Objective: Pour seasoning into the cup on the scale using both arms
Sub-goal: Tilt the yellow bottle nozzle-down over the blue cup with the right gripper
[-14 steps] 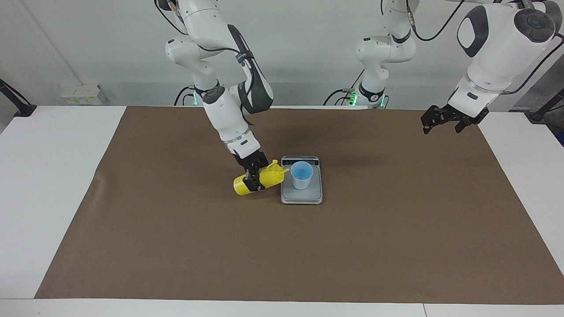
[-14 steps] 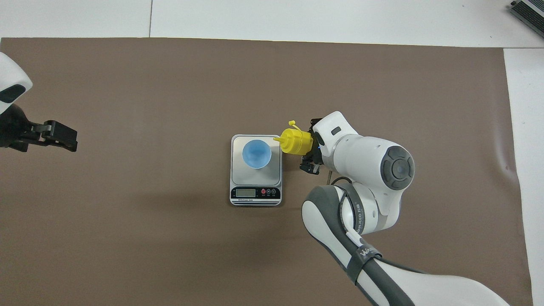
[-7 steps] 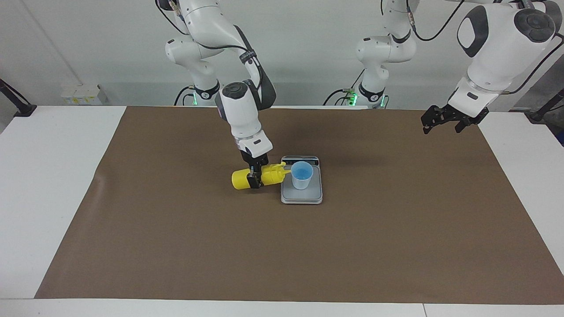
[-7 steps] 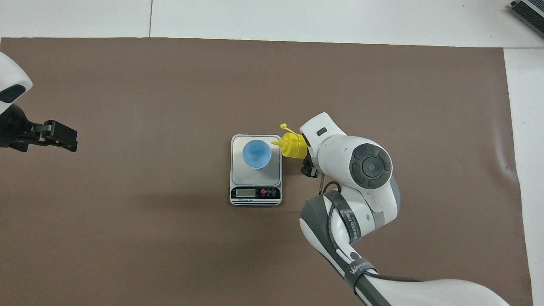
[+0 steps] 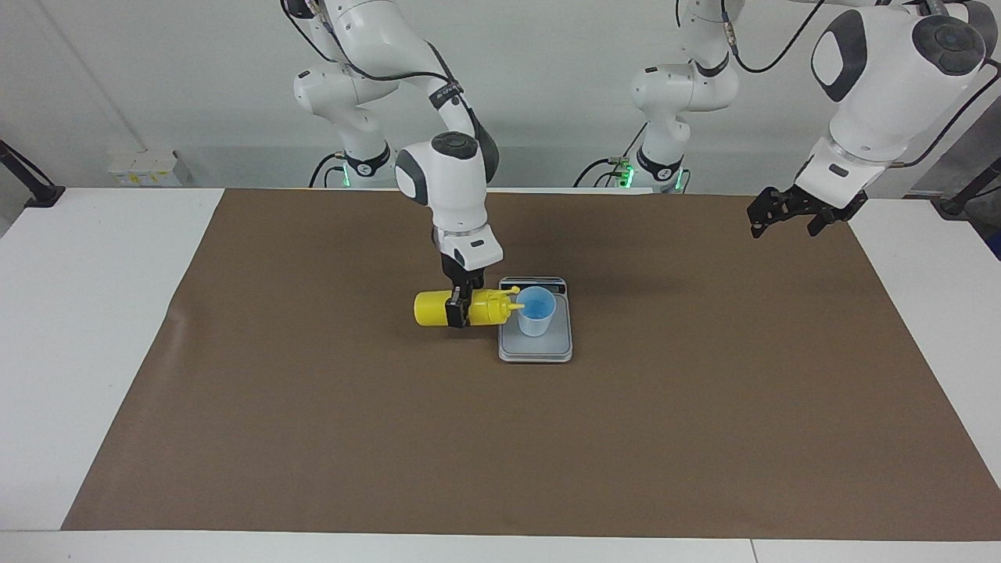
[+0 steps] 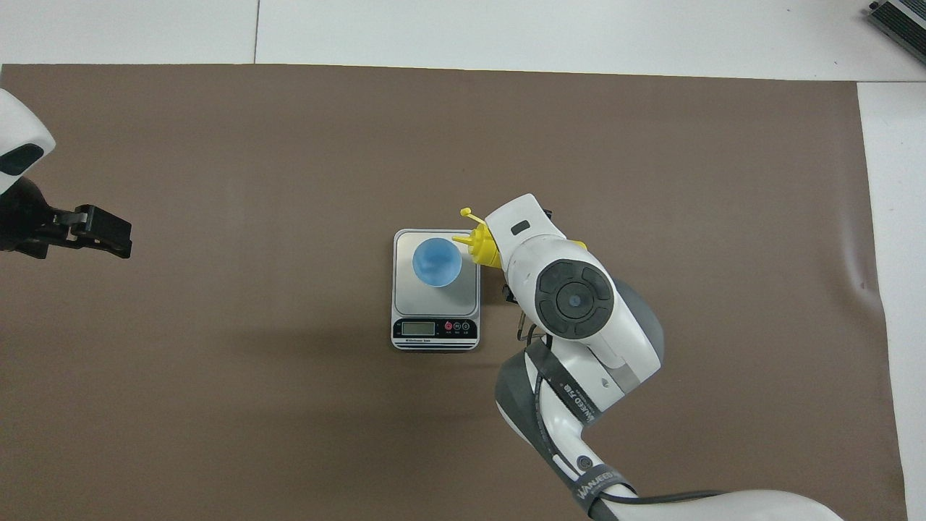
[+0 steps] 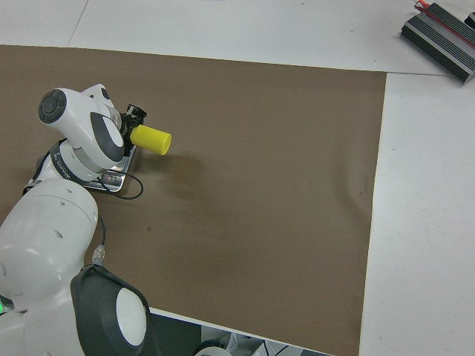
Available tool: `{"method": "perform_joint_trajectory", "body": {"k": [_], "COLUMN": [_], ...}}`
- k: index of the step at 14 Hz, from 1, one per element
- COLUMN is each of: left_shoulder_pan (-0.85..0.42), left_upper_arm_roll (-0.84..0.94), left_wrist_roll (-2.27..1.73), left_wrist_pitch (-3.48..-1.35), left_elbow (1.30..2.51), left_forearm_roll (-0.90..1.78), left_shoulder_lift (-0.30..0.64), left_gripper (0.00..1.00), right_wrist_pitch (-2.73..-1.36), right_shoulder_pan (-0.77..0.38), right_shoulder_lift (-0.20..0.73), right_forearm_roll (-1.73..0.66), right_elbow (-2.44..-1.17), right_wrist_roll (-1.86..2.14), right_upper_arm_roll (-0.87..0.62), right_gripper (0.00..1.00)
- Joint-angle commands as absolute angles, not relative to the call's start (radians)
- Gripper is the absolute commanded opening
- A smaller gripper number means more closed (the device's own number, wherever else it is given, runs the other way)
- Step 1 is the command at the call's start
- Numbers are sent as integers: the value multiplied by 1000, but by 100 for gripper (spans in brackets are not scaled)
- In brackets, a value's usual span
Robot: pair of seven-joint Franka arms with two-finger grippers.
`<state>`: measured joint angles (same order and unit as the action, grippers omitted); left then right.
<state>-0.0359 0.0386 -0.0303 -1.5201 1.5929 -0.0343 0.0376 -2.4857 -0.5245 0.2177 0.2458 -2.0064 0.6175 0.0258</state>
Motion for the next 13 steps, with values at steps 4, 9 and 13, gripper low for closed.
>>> {"method": "perform_joint_trajectory", "body": {"k": [4,9,13], "left_shoulder_pan": [-32,-32,-32], "left_upper_arm_roll": [40,40,40], "left_wrist_roll": [-31,-31,-31], "left_wrist_pitch": [-1540,-1540,-1540], "left_elbow": [1632,1631,1632], "left_forearm_roll": [-44,-44,-44], "left_shoulder_lift": [8,8,8], "left_gripper": [100,100,100], "right_wrist_pitch": [-2370,-2295,-2235], "right_shoulder_pan": [-563,-580,-620], "right_shoulder_lift": [209,209,221], "right_forearm_roll": [408,494,609], "right_elbow": [-1954,-1931,-1912], "right_wrist_roll": [499,468,381], "right_upper_arm_roll": [26,26,25], "right_gripper": [38,38,38]}}
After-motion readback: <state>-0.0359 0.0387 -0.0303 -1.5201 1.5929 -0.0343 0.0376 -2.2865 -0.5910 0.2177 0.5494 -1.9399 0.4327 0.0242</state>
